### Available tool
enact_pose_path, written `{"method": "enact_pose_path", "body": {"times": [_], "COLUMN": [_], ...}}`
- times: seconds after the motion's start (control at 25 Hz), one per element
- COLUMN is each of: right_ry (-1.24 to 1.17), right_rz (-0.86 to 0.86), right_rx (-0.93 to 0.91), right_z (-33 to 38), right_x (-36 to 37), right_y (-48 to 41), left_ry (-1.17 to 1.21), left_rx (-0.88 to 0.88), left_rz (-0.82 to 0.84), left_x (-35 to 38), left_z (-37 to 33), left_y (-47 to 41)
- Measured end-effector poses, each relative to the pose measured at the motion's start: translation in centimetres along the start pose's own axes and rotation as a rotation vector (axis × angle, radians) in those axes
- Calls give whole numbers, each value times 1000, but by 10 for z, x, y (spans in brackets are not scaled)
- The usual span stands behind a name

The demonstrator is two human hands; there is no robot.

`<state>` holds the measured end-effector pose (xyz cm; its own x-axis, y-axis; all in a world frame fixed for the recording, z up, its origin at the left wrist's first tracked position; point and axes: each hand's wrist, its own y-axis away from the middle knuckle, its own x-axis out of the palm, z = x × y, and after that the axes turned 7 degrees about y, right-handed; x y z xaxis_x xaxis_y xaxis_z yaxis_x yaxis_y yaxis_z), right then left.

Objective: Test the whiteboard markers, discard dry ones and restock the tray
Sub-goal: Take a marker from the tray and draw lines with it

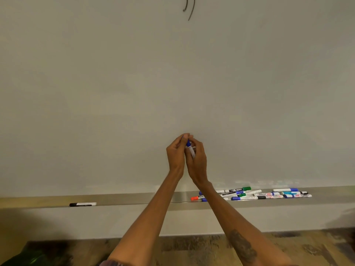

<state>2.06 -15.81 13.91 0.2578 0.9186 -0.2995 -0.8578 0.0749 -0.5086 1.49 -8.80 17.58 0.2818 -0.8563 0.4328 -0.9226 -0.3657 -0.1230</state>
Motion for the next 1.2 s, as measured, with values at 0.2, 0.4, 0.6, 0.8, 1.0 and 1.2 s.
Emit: {"method": "enact_pose_path", "body": {"times": [0.2,0.4,0.6,0.8,1.0,1.2], "right_ry": [70,205,178,-50,-162,-465], "right_rz": [-14,-118,-213,-202,-191,-169], "right_rx": [-60,-156,-182,-228,-214,-244], "right_z": [44,79,105,131,174,220], "right_x": [2,-2,-12,-28,-56,-91], "right_y": [-24,-45,-62,-77,-111,-142], "left_ry": [54,86,95,137,99,-60], "left_rx": [120,179,243,366,613,850], "left_rz": [-27,6,62,103,55,37], "left_x": [11,24,42,61,74,87], "left_z": [-40,-80,-111,-143,-190,-230], "left_y": [-2,-9,-17,-28,-50,-76]}}
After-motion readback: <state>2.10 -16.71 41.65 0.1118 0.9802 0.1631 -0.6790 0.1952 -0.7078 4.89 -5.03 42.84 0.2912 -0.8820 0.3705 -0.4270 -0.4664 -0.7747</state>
